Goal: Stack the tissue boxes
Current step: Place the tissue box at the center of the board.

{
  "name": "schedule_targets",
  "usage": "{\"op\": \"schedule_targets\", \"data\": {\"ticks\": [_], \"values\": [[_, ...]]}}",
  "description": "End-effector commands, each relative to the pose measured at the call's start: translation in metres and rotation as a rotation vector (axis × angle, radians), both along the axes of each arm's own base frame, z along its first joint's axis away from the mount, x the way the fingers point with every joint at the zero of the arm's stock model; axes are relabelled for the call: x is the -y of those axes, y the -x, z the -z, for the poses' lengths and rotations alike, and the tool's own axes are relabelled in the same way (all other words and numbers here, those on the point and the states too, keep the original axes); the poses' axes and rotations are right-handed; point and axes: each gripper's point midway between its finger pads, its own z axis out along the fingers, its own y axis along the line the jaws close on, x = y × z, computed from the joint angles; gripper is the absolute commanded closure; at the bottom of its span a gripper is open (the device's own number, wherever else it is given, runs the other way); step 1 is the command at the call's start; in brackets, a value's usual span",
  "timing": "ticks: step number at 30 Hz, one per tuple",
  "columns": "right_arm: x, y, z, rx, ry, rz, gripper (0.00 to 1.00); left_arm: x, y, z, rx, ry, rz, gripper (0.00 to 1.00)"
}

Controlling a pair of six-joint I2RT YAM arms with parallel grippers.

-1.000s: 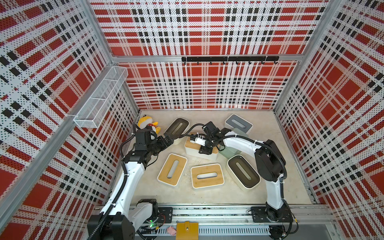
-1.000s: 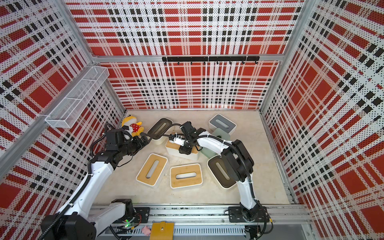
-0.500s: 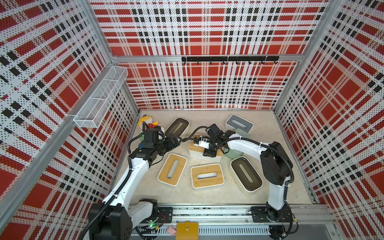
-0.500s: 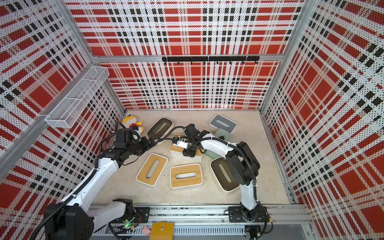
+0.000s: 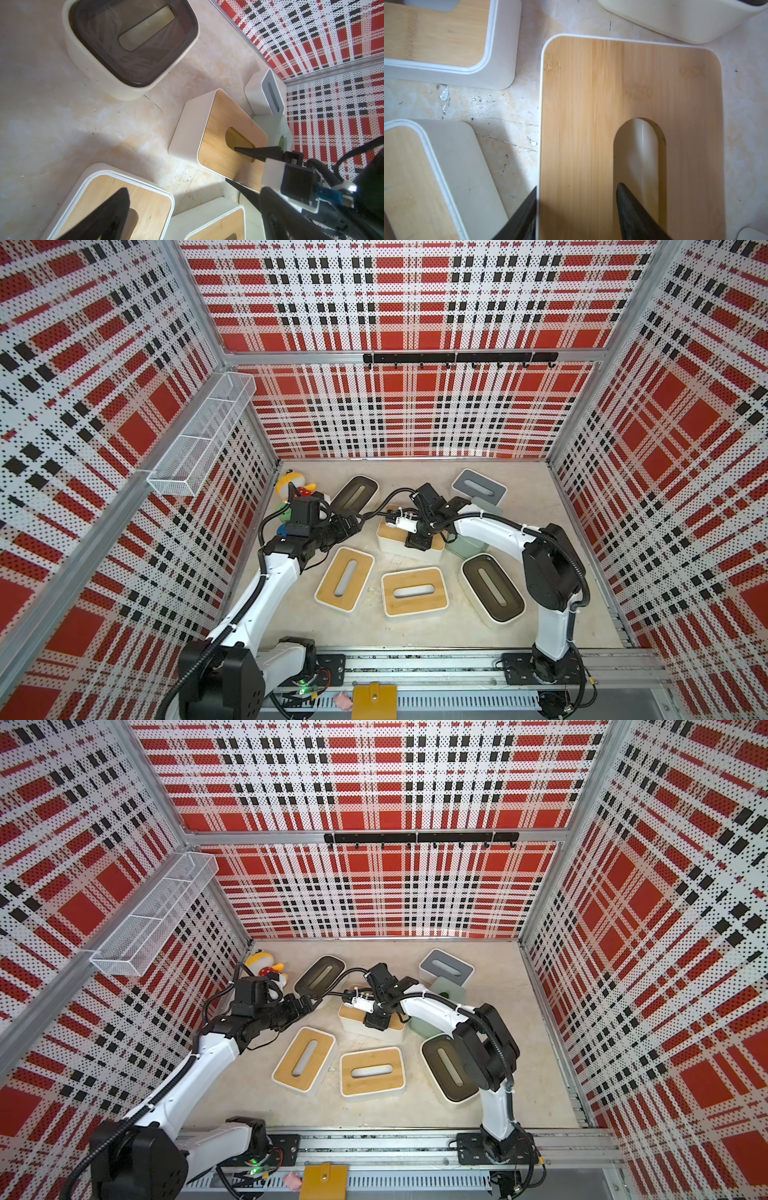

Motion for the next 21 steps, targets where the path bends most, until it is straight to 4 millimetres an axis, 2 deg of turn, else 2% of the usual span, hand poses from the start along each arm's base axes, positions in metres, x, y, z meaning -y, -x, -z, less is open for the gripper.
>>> {"op": "schedule_targets", "data": {"ticks": [1, 6, 7, 8, 9, 10, 12, 14, 17, 19, 21], "values": [[-0.012, -0.008, -0.039, 0.072, -0.066, -0.006, 0.41, -0.006, -0.009, -0.022, 0.060, -0.023, -0.002, 0.01], [-0.010, -0.009, -0.092, 0.149, -0.177, 0.062, 0.39, -0.027, -0.015, -0.036, 0.088, -0.038, -0.067, 0.01], [-0.008, -0.007, -0.102, 0.158, -0.201, 0.080, 0.36, -0.030, -0.016, -0.040, 0.101, -0.043, -0.076, 0.01], [-0.006, -0.005, -0.106, 0.158, -0.213, 0.091, 0.21, -0.031, -0.017, -0.042, 0.112, -0.041, -0.077, 0.01], [-0.004, -0.003, -0.111, 0.160, -0.226, 0.103, 0.15, -0.031, -0.018, -0.045, 0.119, -0.034, -0.076, 0.01], [-0.002, 0.000, -0.116, 0.154, -0.241, 0.111, 0.01, -0.032, -0.020, -0.046, 0.122, -0.029, -0.075, 0.01], [0.006, -0.001, -0.131, 0.174, -0.272, 0.180, 0.00, -0.032, -0.023, -0.047, 0.121, -0.019, -0.072, 0.01], [0.020, -0.010, -0.142, 0.215, -0.303, 0.312, 0.00, -0.030, -0.026, -0.047, 0.125, -0.016, -0.056, 0.01], [0.044, -0.024, -0.161, 0.224, -0.444, 0.608, 0.00, -0.027, -0.032, -0.045, 0.112, -0.015, -0.043, 0.01], [0.059, -0.028, -0.169, 0.131, -0.560, 0.806, 0.00, -0.023, -0.036, -0.041, 0.099, -0.013, -0.028, 0.01], [0.075, -0.032, -0.165, 0.028, -0.620, 0.986, 0.00, -0.018, -0.039, -0.039, 0.089, -0.015, -0.015, 0.00]]}}
